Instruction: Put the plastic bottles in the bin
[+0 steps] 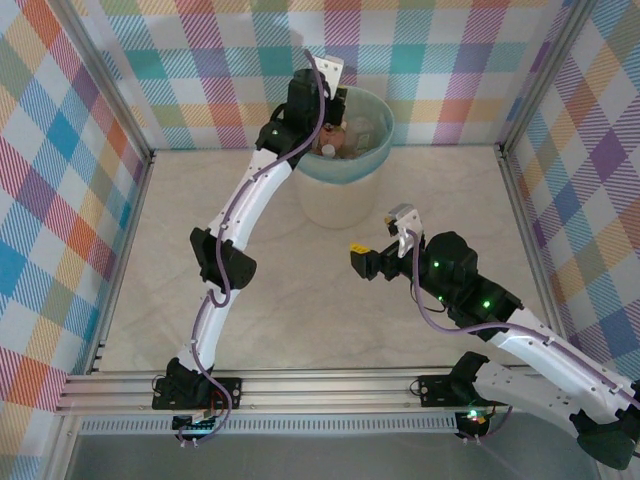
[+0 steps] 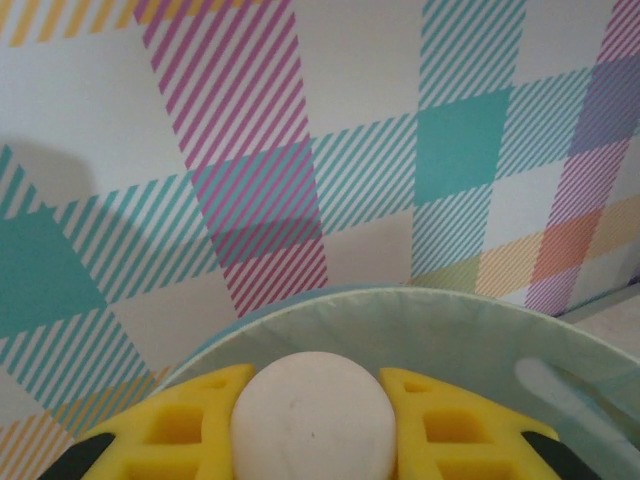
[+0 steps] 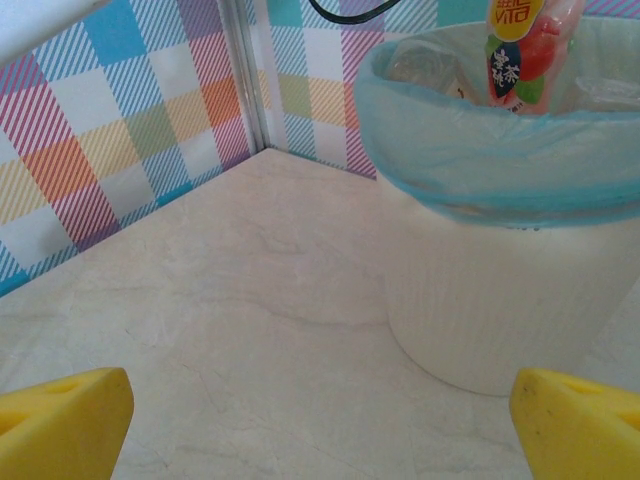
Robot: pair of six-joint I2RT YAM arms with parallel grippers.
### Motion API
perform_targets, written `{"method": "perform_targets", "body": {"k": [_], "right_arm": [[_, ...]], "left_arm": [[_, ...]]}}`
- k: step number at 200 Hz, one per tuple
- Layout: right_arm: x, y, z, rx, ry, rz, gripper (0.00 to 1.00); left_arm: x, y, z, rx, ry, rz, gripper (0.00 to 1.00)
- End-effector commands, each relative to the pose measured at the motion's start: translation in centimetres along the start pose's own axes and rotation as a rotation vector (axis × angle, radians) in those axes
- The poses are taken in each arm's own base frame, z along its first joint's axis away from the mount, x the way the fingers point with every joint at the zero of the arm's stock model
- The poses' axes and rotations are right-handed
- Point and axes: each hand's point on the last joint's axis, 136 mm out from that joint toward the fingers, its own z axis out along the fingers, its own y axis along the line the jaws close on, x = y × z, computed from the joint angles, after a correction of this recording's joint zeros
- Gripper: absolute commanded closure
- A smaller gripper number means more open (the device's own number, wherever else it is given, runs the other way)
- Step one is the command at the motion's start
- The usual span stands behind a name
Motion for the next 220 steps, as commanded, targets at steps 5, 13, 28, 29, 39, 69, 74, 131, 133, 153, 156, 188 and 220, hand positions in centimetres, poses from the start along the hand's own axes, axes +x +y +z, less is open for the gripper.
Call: {"method": "perform_targets", "body": {"k": [5,13,28,29,39,69,74,131,133,153,156,188,220], "right_arm": [[0.3,0.3,0.1,-0.017,0.001,0.017,0.03],[0.3,0.3,0.1,-0.017,0.002,0.017,0.03],[0.4,0.2,0.1,-0.016,0.006,0.015,0.03],[0.4,0.3,0.1,-0.017,0.006,0.015,0.03],[0.4,0.3,-0.1,-0.018,0.007,0.015,0.03],[0.4,0.2,-0.3,-0.013,0.007,0.013,0.03],[0.5,0.1,-0.3,-0.013,0.008,0.013,0.03],[1.0,0.2,-0.1,-0.015,0.021,0.014,0.03],[1.0,0.2,-0.1,-0.014,0.022,0.014,0.03],[1.2,0.2,0.0,-0.014,0.024,0.018,0.04],[1.2,0.2,0.0,-0.015,0.024,0.020,0.03],[1.5,0.2,0.1,-0.017,0.036,0.031,0.03],[2.0,0.2,0.2,-0.018,0.046,0.047,0.04]], "left_arm": [[2.9,-1.6,0.8,0.041,0.083,0.026,1.00],[3.4,-1.8,0.9,0.045,0.094,0.023,0.99],[3.8,-1.7,1.2,0.040,0.101,0.008,0.98],[3.8,-1.7,1.2,0.040,0.100,0.007,0.98],[3.8,-1.8,1.2,0.041,0.098,0.001,0.97],[3.6,-1.9,1.2,0.047,0.091,-0.022,0.91],[3.4,-1.9,1.2,0.050,0.088,-0.025,0.91],[5.7,-2.1,1.9,0.044,0.142,0.003,0.91],[5.8,-2.2,1.9,0.044,0.147,0.005,0.91],[7.9,-2.2,2.5,0.037,0.200,0.017,0.91],[8.2,-2.2,2.6,0.036,0.207,0.019,0.91],[11.5,-2.6,3.3,0.039,0.281,0.028,0.91],[13.8,-3.3,3.7,0.060,0.334,0.025,0.90]]}}
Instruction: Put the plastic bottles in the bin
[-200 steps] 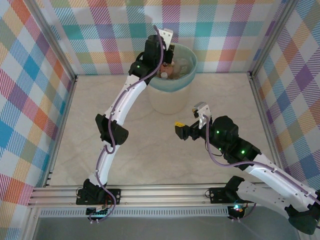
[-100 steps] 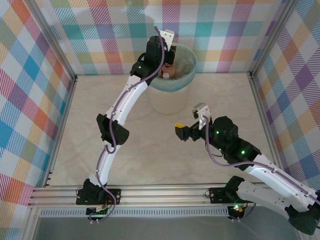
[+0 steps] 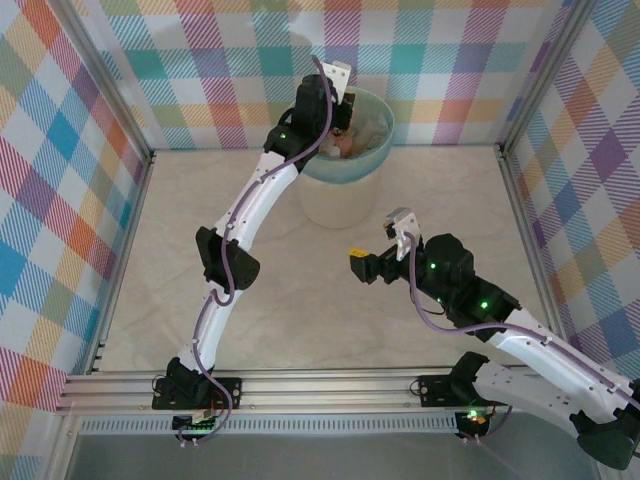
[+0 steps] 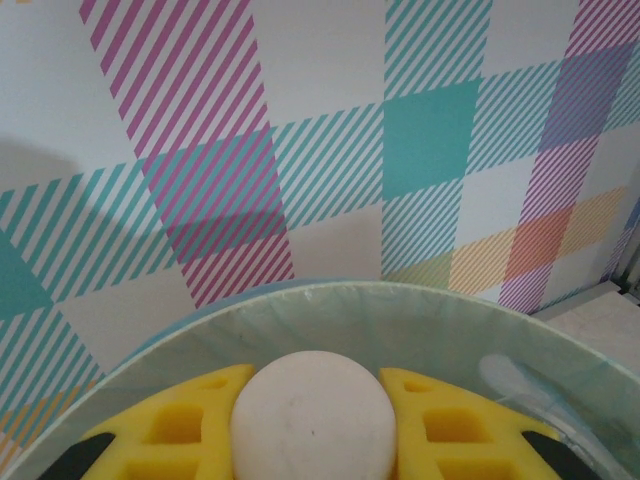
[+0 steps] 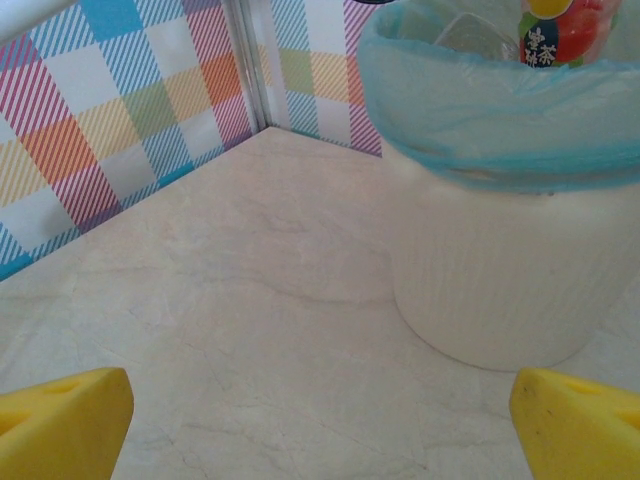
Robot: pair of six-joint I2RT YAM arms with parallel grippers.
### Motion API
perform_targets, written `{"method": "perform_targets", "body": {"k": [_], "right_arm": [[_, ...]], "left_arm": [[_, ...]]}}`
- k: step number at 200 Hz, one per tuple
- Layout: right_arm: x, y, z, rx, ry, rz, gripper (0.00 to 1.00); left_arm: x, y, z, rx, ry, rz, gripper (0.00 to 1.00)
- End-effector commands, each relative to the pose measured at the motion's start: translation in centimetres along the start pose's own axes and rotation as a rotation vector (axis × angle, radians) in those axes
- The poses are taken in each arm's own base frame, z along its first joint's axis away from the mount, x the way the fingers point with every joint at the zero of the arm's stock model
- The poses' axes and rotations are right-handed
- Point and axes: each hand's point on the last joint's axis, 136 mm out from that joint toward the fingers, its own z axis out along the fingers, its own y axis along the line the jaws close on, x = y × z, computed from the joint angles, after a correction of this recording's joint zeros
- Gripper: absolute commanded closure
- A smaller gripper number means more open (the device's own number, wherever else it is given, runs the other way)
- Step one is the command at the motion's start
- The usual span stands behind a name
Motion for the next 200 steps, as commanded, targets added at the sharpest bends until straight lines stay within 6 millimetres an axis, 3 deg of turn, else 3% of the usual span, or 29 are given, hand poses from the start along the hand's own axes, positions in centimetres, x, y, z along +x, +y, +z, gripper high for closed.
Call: {"method": "perform_targets", "body": {"k": [1,43,69,95,119,149,160,179,200], "right_arm": [[0.5,0.2,0.0,-0.013,0.005,0.028,0.04],[0.7,0.2,0.1,-0.016,0.017,0.034,0.04],[0.8,0.3,0.2,-0.018,0.022,0.040,0.04],[0.7,0.4,0.4,-0.022,0.026,0.038,0.04],[0.4,0.5,0.5,-0.026,0.025,0.044,0.04],[-0.2,0.1,0.1,-0.003,-0.006,0.062,0.04],[-0.4,-0.1,0.0,0.004,-0.017,0.069,0.04],[-0.6,-0.2,0.0,0.009,-0.031,0.075,0.04],[-0.7,-0.2,0.1,0.014,-0.030,0.078,0.04]], "left_arm": [[12.1,-1.4,2.4,0.026,0.324,0.043,0.90],[13.9,-0.9,2.6,-0.007,0.368,0.076,0.90],[13.6,0.1,2.4,-0.076,0.366,0.124,0.89],[12.6,-0.6,1.7,-0.051,0.356,0.109,0.71],[7.9,-1.8,-0.5,0.047,0.284,-0.010,0.54],[0.4,-3.4,-5.5,0.198,0.167,-0.109,0.31],[-1.7,-3.4,-7.3,0.226,0.132,-0.129,0.27],[-3.9,-3.4,-9.6,0.265,0.091,-0.154,0.25],[-4.2,-3.6,-10.4,0.287,0.081,-0.161,0.26]]}}
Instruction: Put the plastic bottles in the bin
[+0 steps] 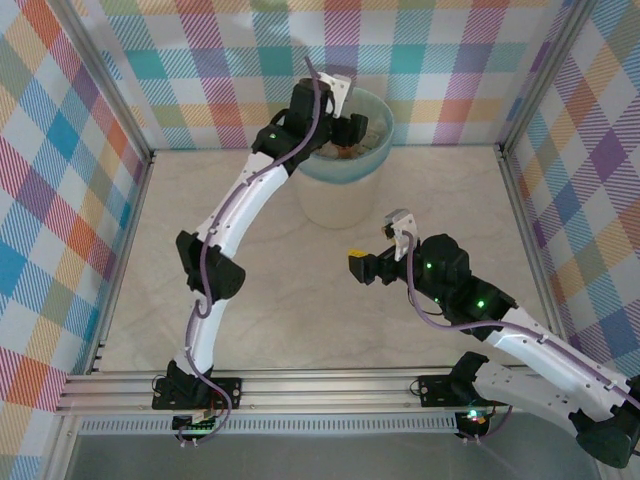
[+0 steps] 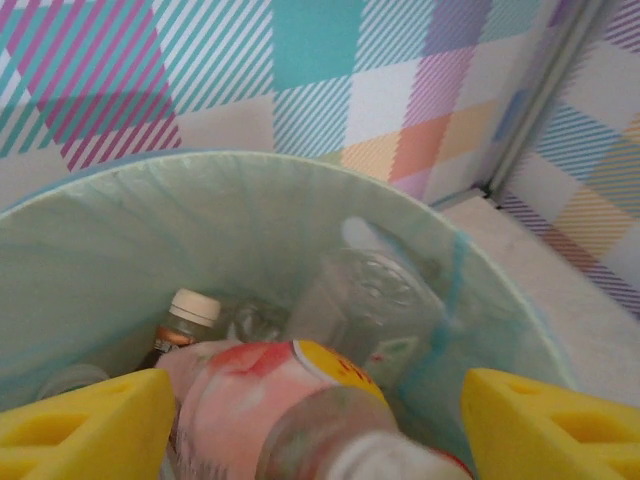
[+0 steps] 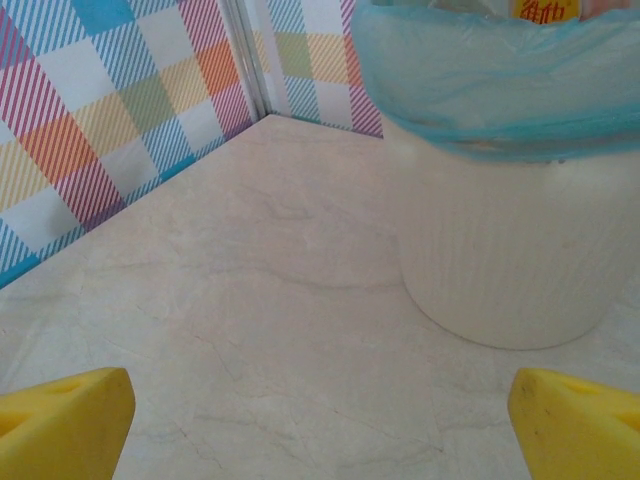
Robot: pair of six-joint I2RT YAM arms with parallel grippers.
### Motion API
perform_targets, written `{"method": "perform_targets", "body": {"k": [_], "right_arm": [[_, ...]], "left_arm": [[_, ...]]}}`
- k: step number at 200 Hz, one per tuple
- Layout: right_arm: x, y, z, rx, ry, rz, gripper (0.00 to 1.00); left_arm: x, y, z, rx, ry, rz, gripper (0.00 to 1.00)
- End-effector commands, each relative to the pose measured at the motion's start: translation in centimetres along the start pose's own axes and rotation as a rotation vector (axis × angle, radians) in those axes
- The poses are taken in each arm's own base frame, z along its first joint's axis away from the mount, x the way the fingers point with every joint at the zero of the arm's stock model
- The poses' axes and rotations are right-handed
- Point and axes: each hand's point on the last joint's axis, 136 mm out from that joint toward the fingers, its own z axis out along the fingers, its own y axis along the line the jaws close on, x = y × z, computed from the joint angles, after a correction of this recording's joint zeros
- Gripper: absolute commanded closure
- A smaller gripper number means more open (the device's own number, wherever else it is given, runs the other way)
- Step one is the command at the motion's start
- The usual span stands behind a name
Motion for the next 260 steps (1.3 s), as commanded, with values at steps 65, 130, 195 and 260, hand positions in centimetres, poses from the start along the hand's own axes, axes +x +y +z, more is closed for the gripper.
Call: {"method": "perform_targets", "body": {"k": [65,130,195,260], "right_arm": [[-1.5,0.0,-0.8,0.007,-0.036,0.046,0.05],[-2.7,-1.2,-0.1,0.107,0.057,0.002,0.04],[-6.6,-10.6,-2.8,0.517,-0.109,-0.091,0.02],[2.8,-22.7,-5.2,0.846,-0.046,0.046,0.02]], "left_arm": [[1.3,-1.2,-0.4,0.053,0.090,-0.100,0.44],[-6.8,-1.6,-8.7,0.047,-0.125,-0.142,0.39],[-0.2,8.4,-25.3,-0.475,-0.327,-0.102,0.29],[20.7,21.3,-35.3,-1.100,-0.166,-0.207,0.26]]}}
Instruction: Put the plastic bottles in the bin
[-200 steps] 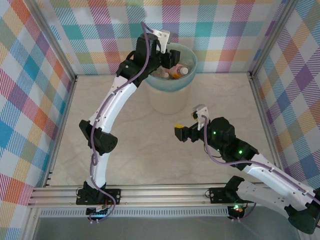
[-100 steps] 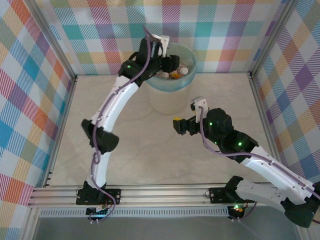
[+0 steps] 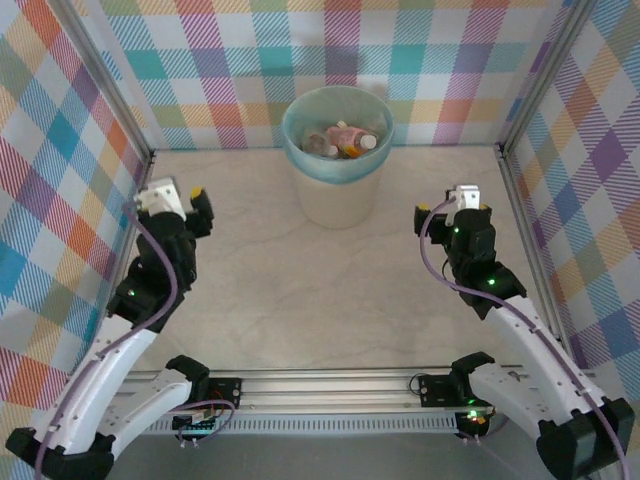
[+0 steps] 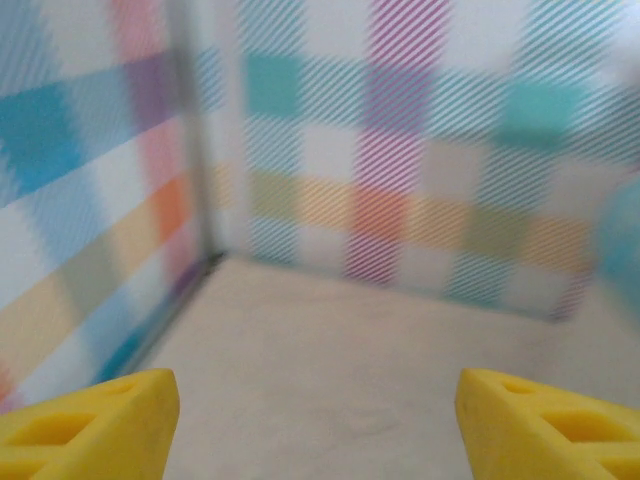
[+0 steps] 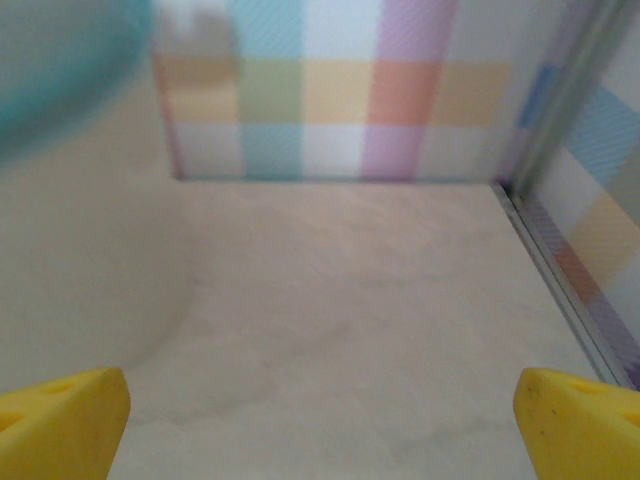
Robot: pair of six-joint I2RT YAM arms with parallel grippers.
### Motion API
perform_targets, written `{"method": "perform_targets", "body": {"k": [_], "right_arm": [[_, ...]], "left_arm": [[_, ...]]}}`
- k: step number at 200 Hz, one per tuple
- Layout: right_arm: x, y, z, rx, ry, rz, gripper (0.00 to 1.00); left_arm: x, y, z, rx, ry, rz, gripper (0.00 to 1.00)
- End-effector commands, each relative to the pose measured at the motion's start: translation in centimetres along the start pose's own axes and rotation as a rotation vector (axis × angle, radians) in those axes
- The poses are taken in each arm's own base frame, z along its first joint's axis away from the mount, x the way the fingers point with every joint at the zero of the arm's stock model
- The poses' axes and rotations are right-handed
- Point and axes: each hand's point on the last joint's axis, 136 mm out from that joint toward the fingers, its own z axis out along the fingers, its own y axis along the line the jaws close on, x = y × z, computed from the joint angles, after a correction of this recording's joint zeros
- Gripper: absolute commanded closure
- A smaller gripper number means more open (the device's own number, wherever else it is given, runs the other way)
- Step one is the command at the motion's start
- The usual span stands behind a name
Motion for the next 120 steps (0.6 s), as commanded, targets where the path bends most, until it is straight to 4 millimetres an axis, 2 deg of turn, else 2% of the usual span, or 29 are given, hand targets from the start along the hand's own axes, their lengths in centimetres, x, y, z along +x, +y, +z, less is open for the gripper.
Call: {"method": "perform_targets", "body": {"k": [1,30,54,71,84,98,120], "right_arm": [[1.4,-2.2,1.1,0.066,-0.049,0.043,0.02],[6.2,-3.5,3.3,0.110,-0.018,0.068,0.02],[9.4,-2.1,5.0,0.034,-0.027,0.061,0.01],[11.1,-0.5,5.9,-0.050,-0.023,0.032,0.00],[11.6,0.5,6.6,-0.100,-0.052,0.013,0.00],[11.3,1.7,7.0,-0.163,-0.073,-0.027,0.00],[11.3,2.5,7.3,-0.213,-0.081,-0.068,0.00]], "left_arm": [[4.9,4.9,1.2,-0.218,0.033,0.003,0.26],[12.2,5.1,4.6,-0.166,0.089,-0.032,0.26],[16.8,4.2,7.3,-0.109,0.166,-0.044,0.25],[18.4,2.4,8.5,-0.023,0.182,-0.003,0.25],[19.2,0.8,9.2,0.064,0.166,0.026,0.24],[20.0,-0.7,9.7,0.155,0.176,0.048,0.24],[21.0,-3.6,10.2,0.305,0.209,0.035,0.22]]}}
